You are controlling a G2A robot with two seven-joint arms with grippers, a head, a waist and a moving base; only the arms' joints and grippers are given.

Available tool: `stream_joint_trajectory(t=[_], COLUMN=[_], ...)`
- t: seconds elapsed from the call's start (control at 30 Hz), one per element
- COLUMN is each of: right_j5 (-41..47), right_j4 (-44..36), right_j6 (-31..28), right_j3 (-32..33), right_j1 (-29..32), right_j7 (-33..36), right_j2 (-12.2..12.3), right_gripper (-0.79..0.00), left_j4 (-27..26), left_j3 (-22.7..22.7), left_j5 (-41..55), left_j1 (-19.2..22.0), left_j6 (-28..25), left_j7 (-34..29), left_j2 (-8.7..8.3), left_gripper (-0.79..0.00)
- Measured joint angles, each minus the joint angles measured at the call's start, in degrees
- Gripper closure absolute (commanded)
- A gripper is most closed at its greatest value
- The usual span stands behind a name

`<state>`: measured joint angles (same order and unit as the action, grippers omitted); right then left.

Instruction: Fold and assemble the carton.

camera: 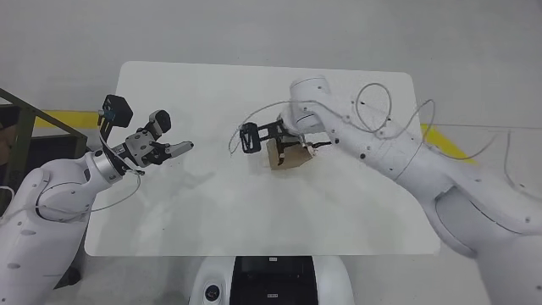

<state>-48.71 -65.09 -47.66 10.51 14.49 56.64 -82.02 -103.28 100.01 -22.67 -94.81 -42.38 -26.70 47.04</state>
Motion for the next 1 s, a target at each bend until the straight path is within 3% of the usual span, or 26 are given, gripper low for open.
stream_joint_trajectory(t=[0.4,1.0], right_j5=[-5.58,-7.65], right_j4=[7.11,16.48], right_j6=[-3.35,-3.62], right_j3=[-0.76,-0.76], right_j1=[0.9,1.11], right_j7=[-3.34,-3.61], right_j2=[-4.31,-10.2], right_gripper=[0.0,0.0], left_j4=[0.0,0.0], left_j3=[0.0,0.0], left_j5=[0.0,0.0], left_j1=[0.0,0.0], left_j6=[0.0,0.0], left_j7=[0.0,0.0], left_j2=[0.0,0.0], left_gripper=[-0.785,-0.785])
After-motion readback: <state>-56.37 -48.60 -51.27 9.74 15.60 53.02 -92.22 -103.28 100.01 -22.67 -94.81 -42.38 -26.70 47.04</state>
